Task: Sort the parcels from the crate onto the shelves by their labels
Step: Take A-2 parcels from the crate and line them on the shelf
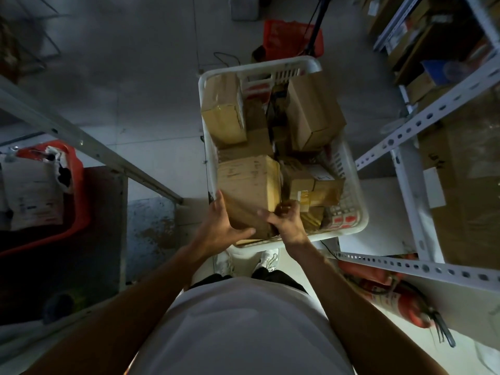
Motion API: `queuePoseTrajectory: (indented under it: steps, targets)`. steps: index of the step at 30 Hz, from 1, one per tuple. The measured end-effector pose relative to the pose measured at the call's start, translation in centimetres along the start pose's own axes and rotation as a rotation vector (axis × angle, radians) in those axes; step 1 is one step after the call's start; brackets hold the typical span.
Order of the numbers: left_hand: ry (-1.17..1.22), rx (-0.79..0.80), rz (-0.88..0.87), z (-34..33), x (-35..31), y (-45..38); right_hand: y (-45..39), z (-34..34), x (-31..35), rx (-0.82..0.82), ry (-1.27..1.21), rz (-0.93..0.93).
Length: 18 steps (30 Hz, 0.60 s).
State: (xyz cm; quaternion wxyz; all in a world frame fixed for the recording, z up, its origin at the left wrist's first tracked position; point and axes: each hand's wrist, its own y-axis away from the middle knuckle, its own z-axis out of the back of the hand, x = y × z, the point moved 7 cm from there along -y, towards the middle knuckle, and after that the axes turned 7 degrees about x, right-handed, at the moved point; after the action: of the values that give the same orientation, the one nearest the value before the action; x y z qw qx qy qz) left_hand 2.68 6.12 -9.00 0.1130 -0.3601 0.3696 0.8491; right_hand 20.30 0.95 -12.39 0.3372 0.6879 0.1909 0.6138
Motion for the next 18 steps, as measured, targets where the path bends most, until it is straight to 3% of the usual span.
queuePoseTrajectory:
  steps: [5, 10, 12, 18]
  targets:
    - [0.132, -0.026, -0.040, -0.7, 0.1, -0.4, 1.7, 0.4, 3.1, -0.062, 0.296, 0.148]
    - [0.203, 0.108, -0.143, -2.1, -2.8, -0.5, 3.3, 1.2, 4.7, -0.169, 0.533, 0.246]
    - [0.263, 0.118, -0.099, -2.2, -3.0, -1.2, 3.0, 1.0, 4.7, -0.151, 0.560, 0.235]
    - [0.114, -0.018, -0.001, -0.8, -2.6, -1.1, 3.1, 0.4, 5.2, -0.116, 0.476, 0.288]
